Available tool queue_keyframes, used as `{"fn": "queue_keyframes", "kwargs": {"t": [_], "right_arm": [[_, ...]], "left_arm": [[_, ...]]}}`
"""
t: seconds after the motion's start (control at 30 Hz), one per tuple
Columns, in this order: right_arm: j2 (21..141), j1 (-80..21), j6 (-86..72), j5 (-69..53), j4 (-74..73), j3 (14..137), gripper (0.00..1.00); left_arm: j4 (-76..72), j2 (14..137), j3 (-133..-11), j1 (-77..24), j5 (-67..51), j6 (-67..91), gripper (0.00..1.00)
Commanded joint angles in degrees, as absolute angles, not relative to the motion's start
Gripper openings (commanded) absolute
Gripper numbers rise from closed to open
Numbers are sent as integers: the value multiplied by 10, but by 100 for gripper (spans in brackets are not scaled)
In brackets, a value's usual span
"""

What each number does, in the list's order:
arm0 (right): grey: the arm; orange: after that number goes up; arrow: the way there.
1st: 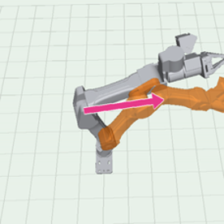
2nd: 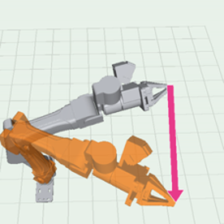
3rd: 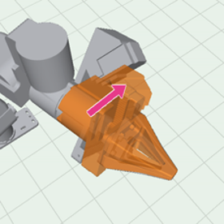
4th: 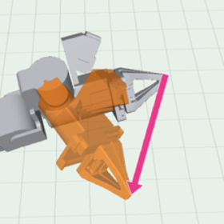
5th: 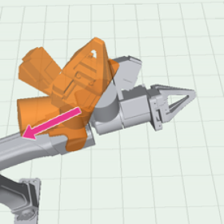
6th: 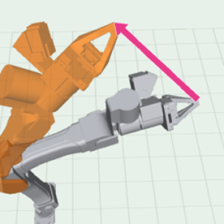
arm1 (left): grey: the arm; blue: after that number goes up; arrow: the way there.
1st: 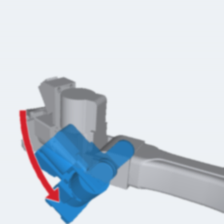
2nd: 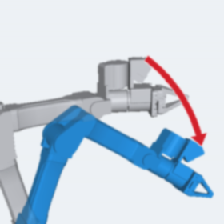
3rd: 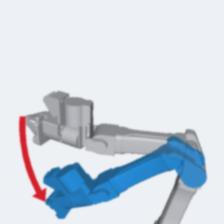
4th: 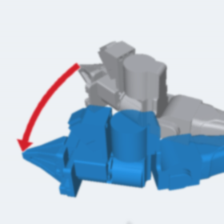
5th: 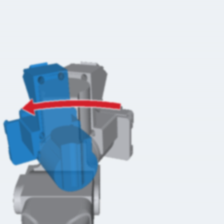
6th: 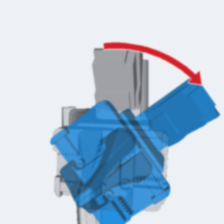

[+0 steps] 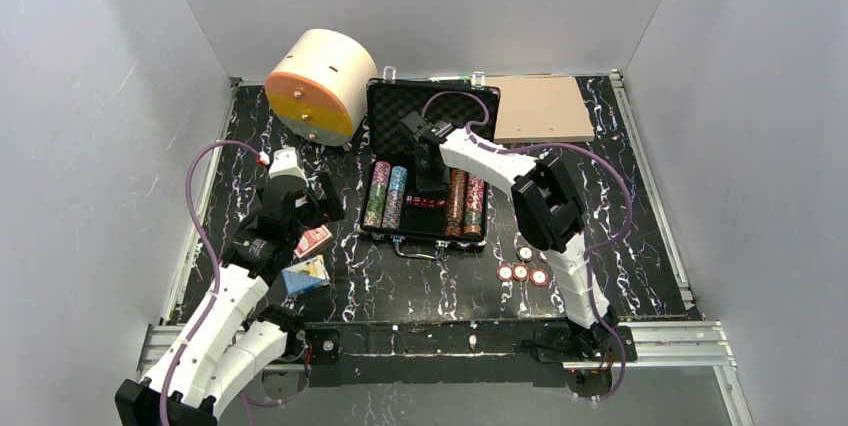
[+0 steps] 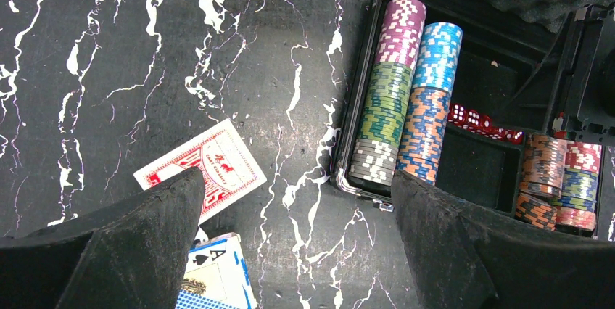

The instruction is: Pack up texas hold em set

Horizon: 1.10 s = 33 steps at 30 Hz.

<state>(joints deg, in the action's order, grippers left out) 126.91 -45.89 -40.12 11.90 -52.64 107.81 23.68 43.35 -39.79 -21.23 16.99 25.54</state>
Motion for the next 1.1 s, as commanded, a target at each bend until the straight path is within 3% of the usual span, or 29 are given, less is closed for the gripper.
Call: {"fn": "queue_keyframes", "kwargs": {"t": [0.0, 0.27, 0.47, 1.07], "right_arm": [[1253, -464, -412, 113, -530, 1079, 28], [1229, -464, -408, 120, -522, 1086, 37], [1229, -464, -410, 114, -523, 1082, 22], [1248, -464, -424, 85, -515, 1036, 18]], "left_arm": [[245, 426, -392, -214, 182, 253, 98], [245, 424, -391, -214, 180, 251, 98], [245, 425, -391, -214, 179, 251, 98], [246, 424, -391, -214, 181, 250, 98]]}}
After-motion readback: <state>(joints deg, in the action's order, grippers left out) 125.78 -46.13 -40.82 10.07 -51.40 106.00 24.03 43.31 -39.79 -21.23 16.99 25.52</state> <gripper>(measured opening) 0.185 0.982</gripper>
